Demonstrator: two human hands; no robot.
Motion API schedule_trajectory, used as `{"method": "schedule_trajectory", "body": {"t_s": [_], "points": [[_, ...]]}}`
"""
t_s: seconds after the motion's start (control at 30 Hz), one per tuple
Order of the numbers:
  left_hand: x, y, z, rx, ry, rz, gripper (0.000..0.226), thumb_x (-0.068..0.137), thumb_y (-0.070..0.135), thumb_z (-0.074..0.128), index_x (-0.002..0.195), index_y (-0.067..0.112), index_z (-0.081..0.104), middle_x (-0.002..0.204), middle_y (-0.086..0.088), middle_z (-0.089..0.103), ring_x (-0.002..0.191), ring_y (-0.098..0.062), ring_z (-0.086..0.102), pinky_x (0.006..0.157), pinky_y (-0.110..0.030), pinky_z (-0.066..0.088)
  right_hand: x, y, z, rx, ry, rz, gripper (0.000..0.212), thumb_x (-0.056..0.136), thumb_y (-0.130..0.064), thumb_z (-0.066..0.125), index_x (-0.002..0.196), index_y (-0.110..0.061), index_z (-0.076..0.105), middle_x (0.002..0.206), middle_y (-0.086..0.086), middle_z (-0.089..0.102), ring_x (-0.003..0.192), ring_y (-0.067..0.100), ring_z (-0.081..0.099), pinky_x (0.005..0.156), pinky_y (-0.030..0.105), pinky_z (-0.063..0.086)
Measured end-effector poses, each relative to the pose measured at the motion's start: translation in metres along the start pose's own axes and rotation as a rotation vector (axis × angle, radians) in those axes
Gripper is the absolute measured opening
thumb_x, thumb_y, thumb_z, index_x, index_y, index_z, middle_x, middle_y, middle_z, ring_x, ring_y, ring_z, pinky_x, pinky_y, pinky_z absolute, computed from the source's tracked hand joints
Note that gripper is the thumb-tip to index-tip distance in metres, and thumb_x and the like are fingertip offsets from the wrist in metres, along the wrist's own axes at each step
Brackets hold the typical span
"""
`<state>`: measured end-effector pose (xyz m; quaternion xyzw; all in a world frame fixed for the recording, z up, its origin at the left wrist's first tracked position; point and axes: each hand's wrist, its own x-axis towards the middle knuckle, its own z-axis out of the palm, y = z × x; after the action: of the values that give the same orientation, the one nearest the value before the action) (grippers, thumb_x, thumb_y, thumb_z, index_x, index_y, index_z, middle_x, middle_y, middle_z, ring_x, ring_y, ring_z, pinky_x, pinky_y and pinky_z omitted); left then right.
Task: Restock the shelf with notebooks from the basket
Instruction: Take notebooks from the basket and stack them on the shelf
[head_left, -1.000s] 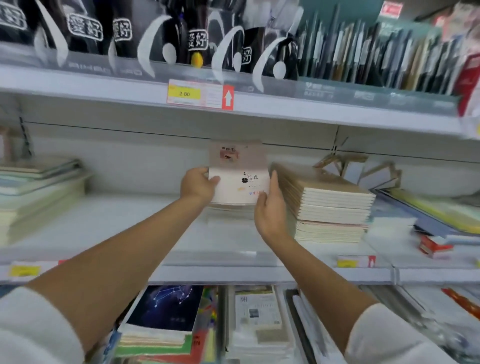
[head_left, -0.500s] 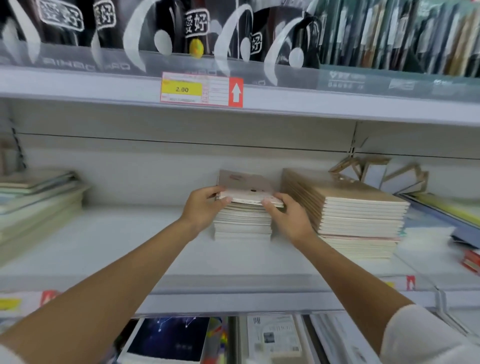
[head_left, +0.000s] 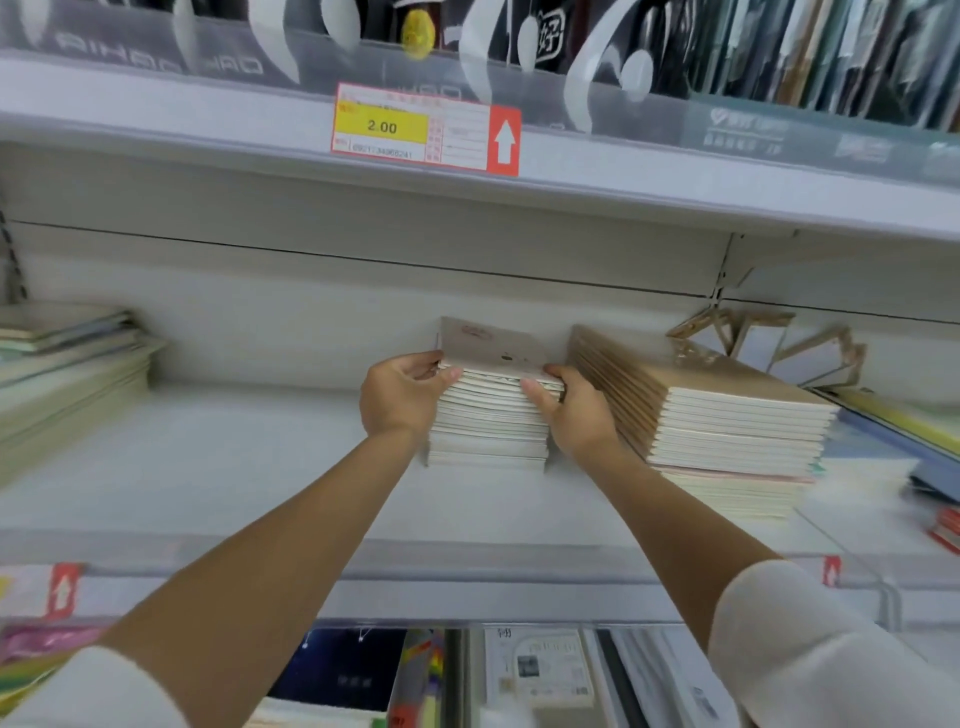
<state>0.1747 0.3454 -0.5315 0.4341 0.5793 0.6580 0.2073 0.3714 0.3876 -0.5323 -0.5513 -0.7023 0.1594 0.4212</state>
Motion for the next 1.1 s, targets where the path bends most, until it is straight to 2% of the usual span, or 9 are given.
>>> {"method": "schedule_trajectory", "body": {"t_s": [0.13,0.27,0.43,0.53,0.6,0.63,0.77,0.9,1.1], "points": [[-0.003,-0.005,0.004,-0.025,0.028,0.015,0.036,0.067,0.037,0.086,0.100,0.028,0.075,0.093,0.019,0.072,0.080,0.016,0.062,0.069,-0.007,0.041,0.005,-0.003,-0.006,-0.088,-0.050,0.005,0.059,0.087,-0.059,0.057,0.133,-0.022,0.054,0.129,0.004,0.062,0.121,0.027,0.054,0.103,0.040,0.042],[-0.010,-0.007,0.006,-0.090,0.022,0.035,0.038,0.078,0.027,0.080,0.114,0.022,0.071,0.106,0.012,0.071,0.093,0.004,0.065,0.078,-0.010,0.046,0.006,-0.014,-0.010,-0.328,-0.060,0.011,0.058,0.090,-0.065,0.046,0.134,-0.027,0.053,0.133,0.007,0.055,0.131,0.029,0.039,0.108,0.045,0.024],[-0.016,-0.011,-0.014,0.195,-0.195,0.101,0.036,0.087,0.020,0.064,0.122,0.030,0.066,0.118,0.014,0.067,0.106,-0.009,0.063,0.097,-0.034,0.051,0.002,-0.031,-0.014,-0.630,-0.180,0.026,0.056,0.097,-0.060,0.026,0.137,-0.025,0.045,0.136,0.010,0.050,0.130,0.033,0.038,0.108,0.052,0.022],[-0.022,-0.009,-0.036,0.279,-0.189,0.095,0.031,0.088,0.019,0.061,0.118,0.024,0.067,0.116,0.007,0.068,0.106,-0.015,0.062,0.096,-0.035,0.050,-0.004,-0.039,-0.019,-0.734,-0.233,-0.010,0.056,0.100,-0.055,0.022,0.147,-0.025,0.027,0.155,0.010,0.025,0.139,0.035,0.025,0.114,0.054,0.017],[-0.027,-0.007,-0.054,0.284,-0.148,0.097,0.023,0.088,0.022,0.062,0.111,0.019,0.068,0.111,0.004,0.068,0.099,-0.017,0.063,0.092,-0.035,0.051,-0.017,-0.043,-0.017,-0.711,-0.198,-0.074,0.060,0.100,-0.053,0.025,0.153,-0.026,0.015,0.160,0.008,0.013,0.143,0.034,0.018,0.117,0.050,0.015],[-0.030,-0.007,-0.065,0.304,-0.116,0.107,0.016,0.088,0.023,0.061,0.104,0.019,0.065,0.106,0.004,0.067,0.094,-0.017,0.063,0.087,-0.034,0.052,-0.028,-0.046,-0.014,-0.678,-0.139,-0.128,0.060,0.100,-0.052,0.028,0.153,-0.024,0.017,0.159,0.009,0.017,0.143,0.032,0.019,0.116,0.047,0.016],[-0.052,-0.007,-0.112,0.427,0.031,0.194,0.014,0.086,0.018,0.059,0.082,0.019,0.046,0.080,0.003,0.051,0.064,-0.015,0.047,0.059,-0.029,0.037,-0.088,-0.069,0.014,-0.389,-0.042,-0.360,0.052,0.099,-0.041,0.044,0.145,-0.017,0.039,0.150,0.010,0.038,0.138,0.028,0.032,0.112,0.039,0.022],[-0.082,-0.010,-0.168,0.457,0.064,0.133,0.021,0.082,0.009,0.056,0.066,0.016,0.045,0.060,0.002,0.045,0.056,-0.017,0.041,0.057,-0.030,0.038,-0.157,-0.112,0.054,-0.037,-0.182,-0.432,0.035,0.092,-0.033,0.061,0.121,-0.013,0.065,0.124,0.002,0.065,0.113,0.019,0.056,0.100,0.030,0.039],[-0.136,-0.049,-0.287,0.574,0.107,-0.034,0.026,0.083,0.007,0.057,0.063,0.015,0.041,0.059,-0.001,0.042,0.056,-0.021,0.040,0.054,-0.031,0.033,-0.241,-0.163,0.115,0.033,-0.500,-0.498,0.032,0.089,-0.032,0.065,0.114,-0.012,0.070,0.114,0.003,0.069,0.100,0.017,0.061,0.090,0.029,0.048]]}}
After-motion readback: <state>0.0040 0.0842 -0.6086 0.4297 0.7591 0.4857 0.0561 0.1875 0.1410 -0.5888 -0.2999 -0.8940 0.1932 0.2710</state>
